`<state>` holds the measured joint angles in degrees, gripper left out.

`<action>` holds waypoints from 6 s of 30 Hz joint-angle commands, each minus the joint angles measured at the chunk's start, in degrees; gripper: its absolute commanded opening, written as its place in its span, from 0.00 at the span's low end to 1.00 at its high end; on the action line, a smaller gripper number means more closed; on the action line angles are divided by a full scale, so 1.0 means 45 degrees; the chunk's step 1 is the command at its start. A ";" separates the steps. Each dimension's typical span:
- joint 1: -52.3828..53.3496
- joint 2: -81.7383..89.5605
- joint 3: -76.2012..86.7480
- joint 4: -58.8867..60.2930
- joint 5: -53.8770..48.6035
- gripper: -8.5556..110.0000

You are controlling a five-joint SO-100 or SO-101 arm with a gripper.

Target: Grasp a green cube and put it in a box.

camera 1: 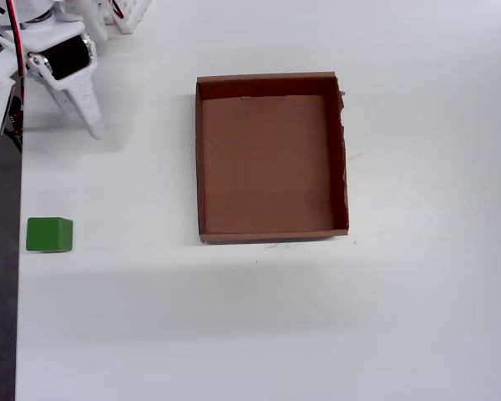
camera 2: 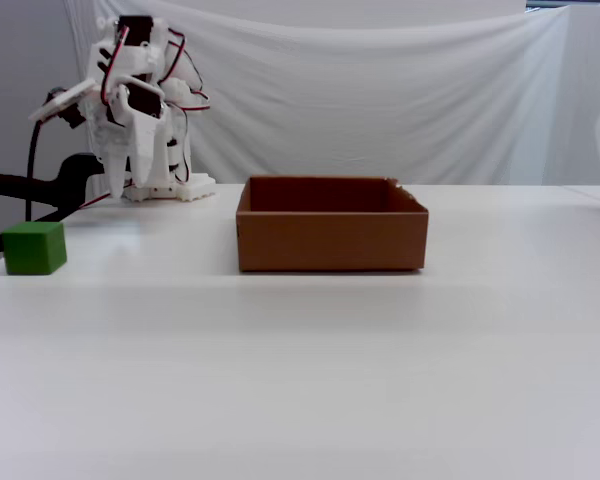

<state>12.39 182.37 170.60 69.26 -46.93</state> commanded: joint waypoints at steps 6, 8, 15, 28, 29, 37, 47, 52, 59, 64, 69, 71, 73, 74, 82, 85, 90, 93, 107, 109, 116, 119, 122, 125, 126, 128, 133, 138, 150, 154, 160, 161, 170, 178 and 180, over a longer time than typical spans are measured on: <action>0.0078 0.0020 -0.0078 0.0195 0.0039 0.26; 0.0078 0.0020 -0.0078 0.0195 0.0039 0.26; 0.0078 0.0020 -0.0078 0.0195 0.0039 0.26; 0.0625 0.0020 -0.0078 0.0195 0.0039 0.26; 0.0684 0.0020 -0.0078 0.0195 0.0039 0.26; 0.0898 -0.0625 -0.0449 -0.0352 -0.0059 0.26; 0.2187 -0.5488 -0.4238 -0.2363 -0.0098 0.26; 0.2227 -0.6934 -0.5137 -0.3457 -0.0098 0.28; 0.2031 -0.8633 -0.6094 -0.4707 -0.0254 0.29; 0.2051 -1.0566 -0.7109 -0.5352 -0.3613 0.29; 0.2070 -1.3008 -0.8906 -0.6328 -0.5000 0.29; 0.1953 -1.4082 -0.9863 -0.6367 -0.5332 0.29; 0.1797 -1.5098 -1.0703 -0.6074 -0.6328 0.29; 0.1719 -1.5527 -1.1016 -0.6016 -0.6680 0.29; 0.1367 -1.7402 -1.2129 -0.6621 -0.7773 0.29; 0.1250 -1.7637 -1.2031 -0.6934 -0.8613 0.29; 0.1328 -1.8555 -1.2012 -0.8262 -0.9922 0.29; 0.1367 -1.9062 -1.2246 -0.8535 -1.0371 0.29; 0.0938 -2.0566 -1.2930 -0.9043 -1.0234 0.29; 0.0938 -2.0703 -1.2930 -0.9199 -1.0234 0.29; 0.0898 -2.0937 -1.2949 -0.9336 -1.0215 0.24; 0.0859 -2.0937 -1.2969 -0.9238 -1.0195 0.22; 0.0801 -2.0937 -1.2969 -0.9180 -1.0195 0.21; 0.0723 -2.0937 -1.2969 -0.9102 -1.0195 0.21; 0.0684 -2.0879 -1.2988 -0.9023 -1.0176 0.20; 0.0586 -2.0664 -1.3086 -0.8691 -1.0059 0.20; -0.0059 -1.9551 -1.3398 -0.7578 -0.8828 0.19; -0.1270 -1.8223 -1.4297 -0.6016 -0.6953 0.20; -0.6035 -1.7070 -1.5293 -0.3809 -0.4668 0.20; -0.7520 -1.7285 -1.5566 -0.3379 -0.4062 0.19; -0.9199 -1.8652 -1.6465 -0.3398 -0.3320 0.19; -0.9375 -1.8965 -1.6660 -0.3340 -0.3242 0.19; -1.0469 -2.1250 -1.6621 -0.4297 -0.2891 0.20; -1.1113 -2.2324 -1.6406 -0.4766 -0.2422 0.20; -1.1309 -2.2461 -1.6406 -0.4727 -0.2266 0.20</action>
<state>-36.91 80.68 98.09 48.69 -57.66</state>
